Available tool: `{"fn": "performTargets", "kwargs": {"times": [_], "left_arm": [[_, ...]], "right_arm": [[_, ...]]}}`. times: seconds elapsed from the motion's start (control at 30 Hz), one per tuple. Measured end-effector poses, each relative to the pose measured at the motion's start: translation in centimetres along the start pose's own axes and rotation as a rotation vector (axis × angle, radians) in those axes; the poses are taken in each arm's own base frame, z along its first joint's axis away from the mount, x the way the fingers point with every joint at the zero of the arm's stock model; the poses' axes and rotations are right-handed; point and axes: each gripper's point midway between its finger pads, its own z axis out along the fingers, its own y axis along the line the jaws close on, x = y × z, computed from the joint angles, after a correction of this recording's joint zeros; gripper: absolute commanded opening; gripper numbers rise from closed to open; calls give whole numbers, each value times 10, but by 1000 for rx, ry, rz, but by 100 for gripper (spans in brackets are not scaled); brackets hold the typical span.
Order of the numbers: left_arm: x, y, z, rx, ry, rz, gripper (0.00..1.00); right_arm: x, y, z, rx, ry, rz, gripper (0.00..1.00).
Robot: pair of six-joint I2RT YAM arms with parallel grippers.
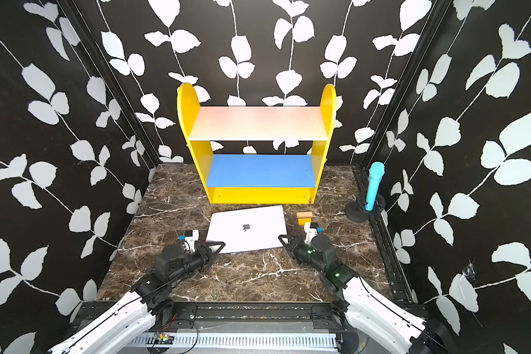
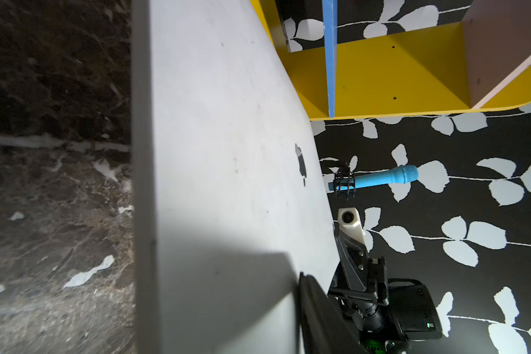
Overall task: Close the laptop lid and set it aside
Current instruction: Pick up the laptop from the center of the board.
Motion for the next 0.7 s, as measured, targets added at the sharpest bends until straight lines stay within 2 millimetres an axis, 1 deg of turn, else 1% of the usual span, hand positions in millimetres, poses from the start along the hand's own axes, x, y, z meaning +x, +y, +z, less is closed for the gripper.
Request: {"fn": "performTargets", "kwargs": {"times": [0.2,0.4,0.47,0.7], "left_arm": [[-7,-20,2,26,-14,20,38],[-13,-38,5,45,-26,38,40],[-16,-44,6,50,-31,46,40],[-24,-75,7,105,-47,80,40]], "right_arm": [[-6,15,-5,-19,-28,-12,5],[-11,29,-11,-38,-55,-22,4],[-14,36,-12,-48,-65,-31,3],[-21,63,-20,-88,-96,-65,1]]}}
